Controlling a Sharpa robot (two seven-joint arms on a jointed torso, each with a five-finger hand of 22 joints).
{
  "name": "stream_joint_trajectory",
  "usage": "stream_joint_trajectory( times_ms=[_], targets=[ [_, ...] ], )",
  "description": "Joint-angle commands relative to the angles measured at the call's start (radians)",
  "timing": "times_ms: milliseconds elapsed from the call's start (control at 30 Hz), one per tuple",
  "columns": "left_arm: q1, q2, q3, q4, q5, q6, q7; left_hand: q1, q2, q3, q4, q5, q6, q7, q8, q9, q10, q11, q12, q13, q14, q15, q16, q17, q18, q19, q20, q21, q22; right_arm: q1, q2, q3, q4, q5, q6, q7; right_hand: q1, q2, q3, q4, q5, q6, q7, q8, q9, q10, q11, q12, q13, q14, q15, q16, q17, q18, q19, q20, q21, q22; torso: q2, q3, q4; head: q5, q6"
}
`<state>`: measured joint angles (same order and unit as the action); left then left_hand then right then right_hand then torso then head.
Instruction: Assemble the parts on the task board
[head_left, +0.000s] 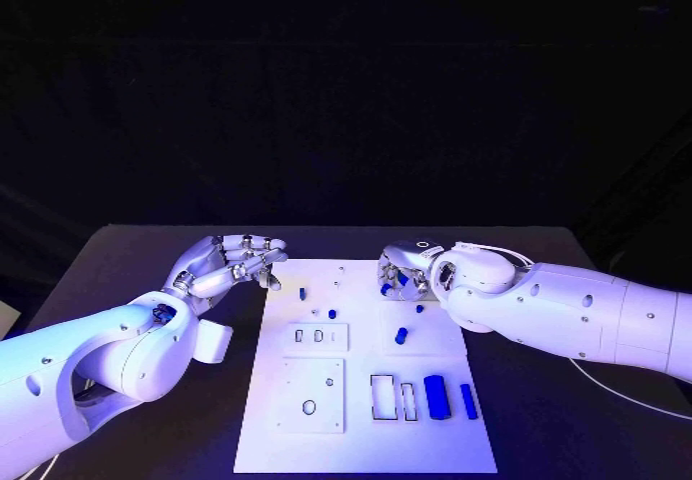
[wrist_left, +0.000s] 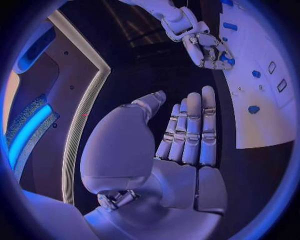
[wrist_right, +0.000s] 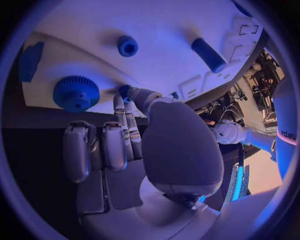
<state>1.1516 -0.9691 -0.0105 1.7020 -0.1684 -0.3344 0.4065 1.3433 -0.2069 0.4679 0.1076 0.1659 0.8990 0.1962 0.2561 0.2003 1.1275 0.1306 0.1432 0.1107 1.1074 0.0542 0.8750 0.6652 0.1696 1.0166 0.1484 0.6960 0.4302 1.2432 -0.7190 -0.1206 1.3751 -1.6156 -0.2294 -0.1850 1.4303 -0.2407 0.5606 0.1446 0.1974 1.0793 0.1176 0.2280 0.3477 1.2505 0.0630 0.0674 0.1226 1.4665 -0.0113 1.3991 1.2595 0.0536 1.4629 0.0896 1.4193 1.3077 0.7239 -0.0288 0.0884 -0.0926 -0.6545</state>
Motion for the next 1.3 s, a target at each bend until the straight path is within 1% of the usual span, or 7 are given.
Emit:
stream_joint_trajectory(
  times_ms=[33, 133, 233, 467, 667, 900, 1300],
  targets=[
    [0.002, 0.001, 0.001, 0.001, 0.000, 0.018, 0.002, -0.006, 0.004, 0.005, 0.001, 0.001, -0.005, 0.003, 0.004, 0.002, -0.008, -0.002, 0.006, 0.002, -0.008, 0.001, 0.006, 0.001, 0.009, -0.010, 0.000, 0.008, 0.002, -0.004, 0.002, -0.003, 0.000, -0.011, 0.007, -0.011, -0.005, 0.017, 0.012, 0.001, 0.008, 0.002, 0.009, 0.006, 0.005, -0.006, 0.004, -0.005, -0.001, 0.051, -0.001, 0.003, -0.002, -0.006, -0.001, 0.002, 0.001, 0.057, 0.000, -0.0008, 0.0007, -0.002, 0.002],
    [0.002, 0.001, 0.001, 0.002, 0.001, 0.018, 0.002, -0.006, 0.004, 0.005, 0.001, 0.001, -0.005, 0.003, 0.004, 0.002, -0.008, -0.002, 0.006, 0.002, -0.008, 0.001, 0.006, 0.001, 0.009, -0.010, 0.000, 0.008, 0.002, -0.004, 0.004, -0.003, 0.003, -0.010, -0.003, -0.014, -0.006, 0.019, 0.013, 0.001, 0.009, 0.003, 0.009, 0.007, 0.006, -0.007, 0.004, -0.005, -0.002, 0.051, -0.001, 0.003, -0.003, -0.006, -0.002, 0.002, 0.000, 0.056, 0.000, -0.0015, 0.0014, -0.001, 0.003],
    [0.002, 0.001, 0.001, 0.001, 0.001, 0.018, 0.002, -0.006, 0.005, 0.005, 0.001, 0.001, -0.005, 0.003, 0.005, 0.002, -0.008, -0.002, 0.007, 0.002, -0.009, 0.001, 0.007, 0.001, 0.009, -0.012, 0.000, 0.010, 0.003, -0.003, 0.003, -0.003, 0.009, -0.009, -0.027, -0.016, -0.007, 0.024, 0.018, -0.002, 0.010, 0.006, 0.008, 0.011, 0.010, -0.006, 0.003, -0.004, -0.003, 0.050, -0.001, 0.002, -0.005, -0.005, -0.003, 0.003, -0.001, 0.055, 0.001, 0.0001, 0.0016, 0.001, 0.005],
    [0.002, 0.000, 0.001, 0.000, 0.002, 0.018, 0.002, -0.005, 0.006, 0.006, 0.000, 0.001, -0.005, 0.003, 0.005, 0.003, -0.009, -0.002, 0.007, 0.003, -0.009, 0.001, 0.008, 0.001, 0.009, -0.013, 0.000, 0.011, 0.004, 0.007, 0.007, -0.003, 0.030, -0.015, -0.154, -0.025, -0.020, 0.023, 0.019, -0.003, 0.012, 0.007, 0.007, 0.017, 0.020, 0.001, 0.003, -0.002, -0.005, 0.051, -0.001, 0.005, -0.004, -0.007, 0.001, 0.003, 0.005, 0.064, 0.002, -0.0002, 0.0014, 0.002, 0.009],
    [0.002, 0.000, 0.001, 0.000, 0.002, 0.018, 0.001, -0.005, 0.006, 0.006, 0.000, 0.001, -0.005, 0.003, 0.005, 0.003, -0.009, -0.002, 0.007, 0.003, -0.009, 0.001, 0.008, 0.001, 0.009, -0.013, 0.000, 0.011, 0.004, 0.013, 0.030, -0.003, 0.032, -0.036, -0.213, -0.052, -0.023, 0.023, 0.018, -0.002, 0.011, 0.007, 0.007, 0.017, 0.021, 0.002, 0.002, -0.002, -0.005, 0.051, -0.001, 0.005, -0.004, -0.007, 0.000, 0.003, 0.004, 0.063, 0.003, 0.0008, 0.0044, 0.004, 0.012],
    [0.002, 0.001, 0.001, 0.001, 0.003, 0.018, 0.002, -0.003, 0.006, 0.007, -0.001, 0.001, -0.005, 0.003, 0.005, 0.003, -0.010, -0.002, 0.009, 0.003, -0.010, 0.001, 0.009, 0.001, 0.010, -0.014, 0.000, 0.014, 0.006, 0.015, 0.077, -0.003, 0.004, -0.067, -0.241, -0.085, -0.025, 0.022, 0.019, -0.003, 0.010, 0.009, 0.006, 0.019, 0.024, 0.005, 0.001, -0.001, -0.005, 0.051, -0.002, 0.006, -0.004, -0.007, 0.002, 0.003, 0.007, 0.067, 0.005, 0.0005, 0.0048, 0.006, 0.012],
    [0.002, 0.004, 0.001, 0.002, 0.002, 0.021, 0.001, -0.003, 0.006, 0.007, -0.001, 0.001, -0.005, 0.003, 0.005, 0.003, -0.010, -0.002, 0.009, 0.003, -0.010, 0.001, 0.009, 0.001, 0.010, -0.014, 0.000, 0.014, 0.006, 0.010, 0.156, -0.003, -0.078, -0.078, -0.236, -0.098, -0.026, 0.019, 0.019, -0.005, 0.009, 0.007, 0.006, 0.019, 0.025, 0.004, 0.001, -0.002, -0.006, 0.051, -0.002, 0.007, -0.002, -0.008, 0.003, 0.002, 0.007, 0.068, 0.006, -0.0002, 0.0082, 0.006, 0.009]
  ],
)
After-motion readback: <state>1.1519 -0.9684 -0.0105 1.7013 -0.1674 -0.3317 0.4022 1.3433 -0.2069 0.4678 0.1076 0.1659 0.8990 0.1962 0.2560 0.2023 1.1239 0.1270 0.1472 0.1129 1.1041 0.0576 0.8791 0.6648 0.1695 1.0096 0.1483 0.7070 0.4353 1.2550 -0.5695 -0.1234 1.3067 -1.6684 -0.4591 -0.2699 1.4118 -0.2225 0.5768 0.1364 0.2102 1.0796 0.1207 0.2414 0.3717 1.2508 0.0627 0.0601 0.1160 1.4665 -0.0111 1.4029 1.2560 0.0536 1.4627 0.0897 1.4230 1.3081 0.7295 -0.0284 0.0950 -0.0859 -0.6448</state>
